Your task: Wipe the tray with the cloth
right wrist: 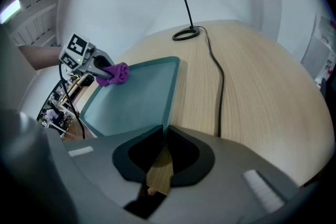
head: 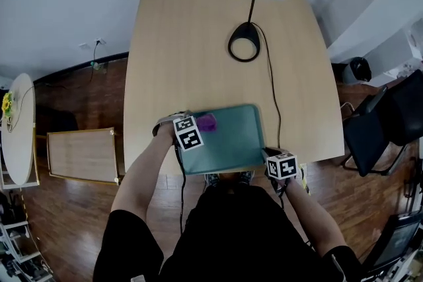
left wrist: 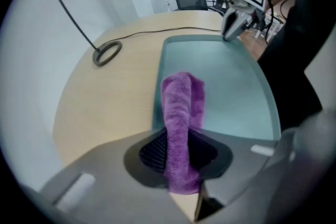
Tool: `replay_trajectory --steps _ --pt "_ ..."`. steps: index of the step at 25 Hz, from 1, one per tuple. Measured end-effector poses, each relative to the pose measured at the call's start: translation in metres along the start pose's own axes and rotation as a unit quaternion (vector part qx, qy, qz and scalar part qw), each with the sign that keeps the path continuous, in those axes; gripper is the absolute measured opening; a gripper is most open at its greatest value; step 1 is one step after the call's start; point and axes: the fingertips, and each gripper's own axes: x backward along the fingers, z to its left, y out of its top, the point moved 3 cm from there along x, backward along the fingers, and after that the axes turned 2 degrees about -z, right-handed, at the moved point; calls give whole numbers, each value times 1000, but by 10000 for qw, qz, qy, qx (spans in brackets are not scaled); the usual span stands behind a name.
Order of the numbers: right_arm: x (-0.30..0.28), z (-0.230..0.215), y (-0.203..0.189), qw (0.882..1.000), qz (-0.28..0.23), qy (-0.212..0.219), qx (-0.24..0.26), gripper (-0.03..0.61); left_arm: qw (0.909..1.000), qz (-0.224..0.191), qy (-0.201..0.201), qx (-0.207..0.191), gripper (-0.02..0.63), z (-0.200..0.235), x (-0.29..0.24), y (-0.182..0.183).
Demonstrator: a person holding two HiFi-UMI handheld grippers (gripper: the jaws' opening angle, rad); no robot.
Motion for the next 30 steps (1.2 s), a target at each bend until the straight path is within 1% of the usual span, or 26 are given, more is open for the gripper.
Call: replay_trajectory --steps 2,3,5,6,9,13,15,20,24,27,30 --pt "0 0 0 10000 -12 3 -19 34 9996 86 246 58 107 22 1 -5" --pt "0 0 0 10000 -21 1 -29 34 9994 85 296 143 109 27 1 -7" --pt "1 -1 0 10000 -35 -5 -52 34 9990 44 321 320 109 26 2 -7" --pt "1 -1 -1 10000 -34 -8 -58 34 9988 33 347 330 107 22 3 -7" --pt "1 -2 -2 10000 -12 -12 -23 34 9990 -9 394 212 107 -2 5 -9" --pt "2 -4 -3 10000 -16 -35 7 34 9993 -175 269 211 107 -49 12 -10" --pt "1 -4 -2 10000 -10 -36 9 34 9994 -229 210 123 107 -72 15 -10" --pt "1 -6 0 10000 12 -36 22 34 9996 -297 16 9 107 -123 21 -5" --pt "-2 -8 0 10000 10 -70 28 34 9989 -333 -235 -228 107 -164 24 0" --pt "-2 -8 2 9999 -11 -96 73 34 9985 -337 -320 -297 104 -177 24 1" --pt "-3 -8 2 9999 -23 -77 83 34 9983 -291 -365 -342 104 -167 21 -3"
